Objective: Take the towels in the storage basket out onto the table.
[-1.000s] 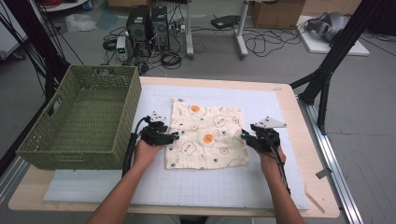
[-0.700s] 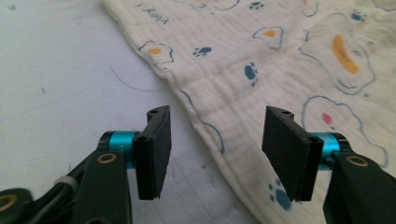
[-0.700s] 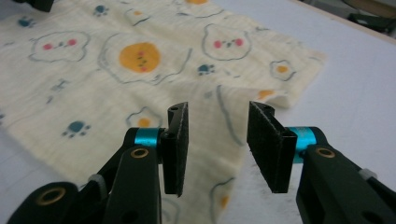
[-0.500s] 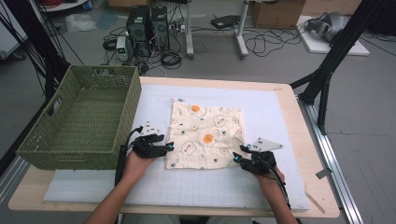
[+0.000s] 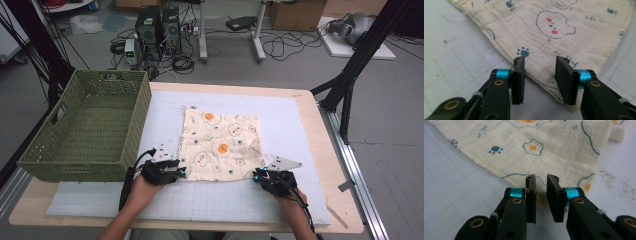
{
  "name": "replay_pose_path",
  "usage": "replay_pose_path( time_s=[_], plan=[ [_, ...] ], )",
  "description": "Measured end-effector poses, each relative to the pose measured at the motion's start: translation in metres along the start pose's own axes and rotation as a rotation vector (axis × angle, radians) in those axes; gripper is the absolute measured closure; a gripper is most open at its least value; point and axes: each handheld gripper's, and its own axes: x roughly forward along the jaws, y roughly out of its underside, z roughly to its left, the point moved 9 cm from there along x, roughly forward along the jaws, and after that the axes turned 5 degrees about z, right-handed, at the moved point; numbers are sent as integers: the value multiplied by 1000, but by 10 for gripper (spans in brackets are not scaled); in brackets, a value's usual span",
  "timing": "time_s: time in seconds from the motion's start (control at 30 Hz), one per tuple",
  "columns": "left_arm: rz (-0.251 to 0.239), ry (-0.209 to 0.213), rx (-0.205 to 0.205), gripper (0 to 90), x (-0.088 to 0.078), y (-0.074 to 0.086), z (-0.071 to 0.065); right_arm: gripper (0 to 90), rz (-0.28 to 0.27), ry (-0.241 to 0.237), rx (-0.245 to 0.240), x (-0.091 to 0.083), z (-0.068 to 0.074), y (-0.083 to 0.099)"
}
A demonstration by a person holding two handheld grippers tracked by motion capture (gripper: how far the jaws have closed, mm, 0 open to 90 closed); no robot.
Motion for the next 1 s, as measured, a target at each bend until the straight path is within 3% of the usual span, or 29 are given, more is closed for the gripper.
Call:
replay_pose_path(
  time_s=[0.1, 0.2, 0.4, 0.63, 0.8, 0.9, 1.0],
  plan=[
    [-8, -7, -48, 752, -1, 0, 5, 840, 3, -18, 12, 0, 0, 0],
    [-6, 4, -39, 861, -1, 0, 4, 875, 20, -24, -1, 0, 3, -1],
    [-16, 28, -62, 870, -4, 1, 4, 879, 28, -55, 8, -3, 5, 1],
    [-52, 60, -87, 870, -20, 4, 3, 878, 49, -93, -42, -12, 20, 7],
    [-34, 81, -76, 869, -28, 14, -2, 879, 61, -126, -86, -18, 39, 9],
    [-25, 84, -77, 869, -31, 19, -1, 879, 82, -112, -121, -22, 44, 13],
    [-18, 95, -79, 868, -35, 22, -2, 879, 84, -138, -109, -27, 49, 16]
  ],
)
